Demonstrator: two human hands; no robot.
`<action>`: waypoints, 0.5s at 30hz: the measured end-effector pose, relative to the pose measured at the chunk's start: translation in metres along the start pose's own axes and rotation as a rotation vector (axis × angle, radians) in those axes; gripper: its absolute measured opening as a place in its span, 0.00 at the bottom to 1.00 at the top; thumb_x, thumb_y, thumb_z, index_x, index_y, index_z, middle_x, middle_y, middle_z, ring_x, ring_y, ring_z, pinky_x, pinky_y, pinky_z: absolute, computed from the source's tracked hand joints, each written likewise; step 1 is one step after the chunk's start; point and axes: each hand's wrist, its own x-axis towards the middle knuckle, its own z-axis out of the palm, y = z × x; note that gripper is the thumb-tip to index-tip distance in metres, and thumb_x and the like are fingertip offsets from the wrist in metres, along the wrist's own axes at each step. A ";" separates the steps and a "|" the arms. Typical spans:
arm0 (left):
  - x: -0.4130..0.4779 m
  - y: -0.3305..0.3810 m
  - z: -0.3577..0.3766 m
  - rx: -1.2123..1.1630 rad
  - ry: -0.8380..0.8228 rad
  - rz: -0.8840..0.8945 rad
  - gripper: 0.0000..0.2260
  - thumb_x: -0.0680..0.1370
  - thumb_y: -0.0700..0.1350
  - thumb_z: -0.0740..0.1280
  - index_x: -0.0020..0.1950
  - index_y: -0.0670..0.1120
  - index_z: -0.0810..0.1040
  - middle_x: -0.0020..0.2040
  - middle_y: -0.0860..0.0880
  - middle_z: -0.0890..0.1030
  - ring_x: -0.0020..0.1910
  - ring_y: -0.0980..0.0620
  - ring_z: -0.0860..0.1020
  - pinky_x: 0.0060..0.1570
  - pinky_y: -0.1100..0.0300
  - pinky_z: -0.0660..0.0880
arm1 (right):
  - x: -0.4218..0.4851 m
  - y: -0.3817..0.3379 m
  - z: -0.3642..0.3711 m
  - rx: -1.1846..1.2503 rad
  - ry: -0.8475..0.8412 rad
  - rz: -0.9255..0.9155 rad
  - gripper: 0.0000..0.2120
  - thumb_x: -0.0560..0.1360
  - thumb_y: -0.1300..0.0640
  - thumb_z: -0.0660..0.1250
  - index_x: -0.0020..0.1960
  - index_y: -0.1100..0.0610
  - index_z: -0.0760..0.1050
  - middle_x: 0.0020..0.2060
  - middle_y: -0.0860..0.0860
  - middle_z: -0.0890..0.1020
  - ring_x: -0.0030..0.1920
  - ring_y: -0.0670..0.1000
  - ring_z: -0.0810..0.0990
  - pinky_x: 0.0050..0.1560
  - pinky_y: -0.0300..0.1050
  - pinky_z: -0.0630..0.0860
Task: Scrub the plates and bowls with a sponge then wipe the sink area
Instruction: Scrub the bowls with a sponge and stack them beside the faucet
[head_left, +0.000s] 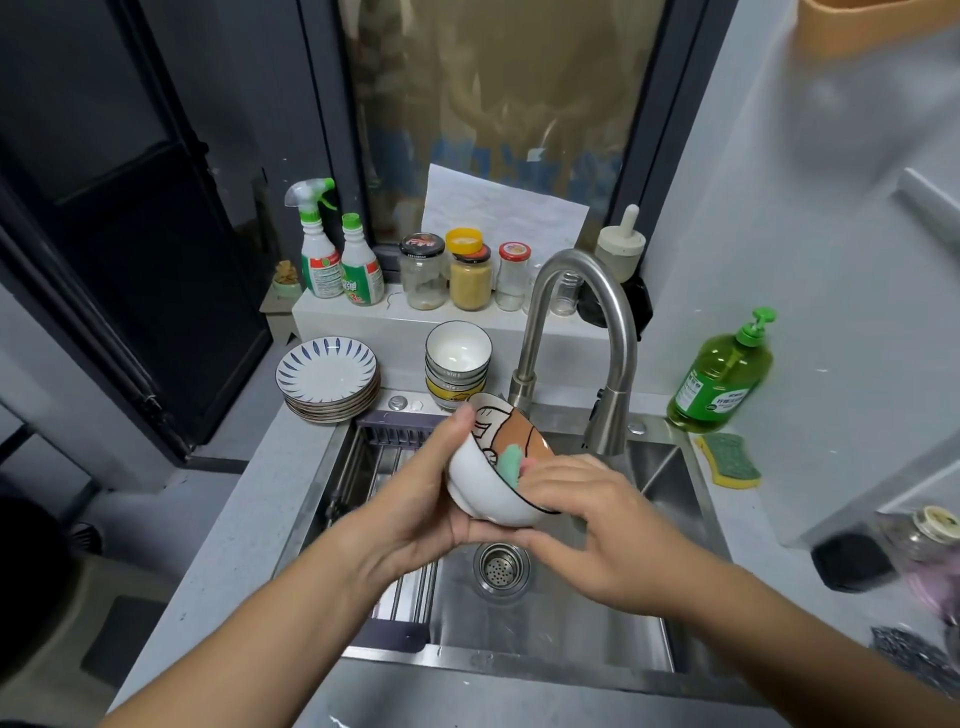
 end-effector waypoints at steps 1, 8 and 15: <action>-0.001 0.002 -0.002 0.004 -0.018 -0.023 0.43 0.52 0.68 0.83 0.59 0.43 0.86 0.63 0.36 0.83 0.54 0.37 0.85 0.46 0.41 0.84 | -0.001 0.005 -0.003 -0.066 -0.024 -0.042 0.13 0.75 0.46 0.70 0.55 0.51 0.82 0.53 0.41 0.83 0.63 0.44 0.77 0.66 0.51 0.71; 0.002 0.001 -0.009 0.003 0.105 -0.034 0.37 0.67 0.73 0.69 0.62 0.45 0.84 0.60 0.38 0.84 0.53 0.37 0.85 0.47 0.43 0.85 | 0.006 -0.004 -0.026 0.544 -0.279 0.292 0.23 0.73 0.58 0.64 0.68 0.49 0.72 0.64 0.42 0.78 0.66 0.44 0.76 0.68 0.42 0.71; 0.001 0.002 -0.016 -0.073 0.087 -0.124 0.38 0.67 0.74 0.64 0.59 0.45 0.86 0.58 0.37 0.84 0.47 0.37 0.86 0.44 0.46 0.84 | 0.017 0.002 -0.049 0.646 -0.497 0.297 0.24 0.76 0.69 0.65 0.71 0.58 0.71 0.68 0.51 0.77 0.70 0.45 0.74 0.74 0.43 0.67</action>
